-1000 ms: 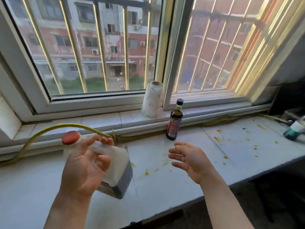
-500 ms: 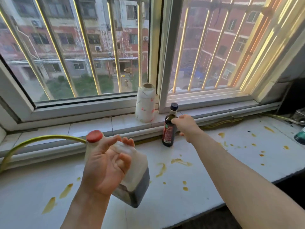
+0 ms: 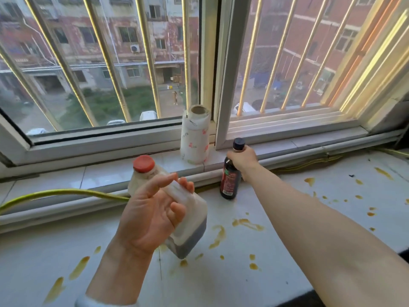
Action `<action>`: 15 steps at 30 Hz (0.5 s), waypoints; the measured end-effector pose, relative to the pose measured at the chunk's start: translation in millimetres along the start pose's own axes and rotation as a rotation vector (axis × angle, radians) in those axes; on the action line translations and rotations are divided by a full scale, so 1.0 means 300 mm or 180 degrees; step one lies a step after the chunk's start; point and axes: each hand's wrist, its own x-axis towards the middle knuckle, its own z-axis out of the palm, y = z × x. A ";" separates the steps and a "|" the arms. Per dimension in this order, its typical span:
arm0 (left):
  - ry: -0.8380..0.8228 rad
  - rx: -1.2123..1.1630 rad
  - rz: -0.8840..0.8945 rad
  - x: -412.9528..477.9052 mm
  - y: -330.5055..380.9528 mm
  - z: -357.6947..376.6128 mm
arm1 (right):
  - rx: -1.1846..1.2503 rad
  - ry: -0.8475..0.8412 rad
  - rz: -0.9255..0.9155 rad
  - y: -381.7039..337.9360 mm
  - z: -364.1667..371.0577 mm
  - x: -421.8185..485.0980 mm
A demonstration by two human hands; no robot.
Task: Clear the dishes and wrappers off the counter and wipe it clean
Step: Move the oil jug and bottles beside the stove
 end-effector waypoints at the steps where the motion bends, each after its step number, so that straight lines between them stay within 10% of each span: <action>1: -0.0004 -0.0011 -0.0035 0.004 -0.004 0.007 | -0.0023 -0.0061 -0.0106 0.005 0.001 -0.002; 15: 0.0041 0.0300 0.0195 0.216 -0.359 0.368 | 0.0502 -0.0630 -0.0258 0.129 -0.531 0.031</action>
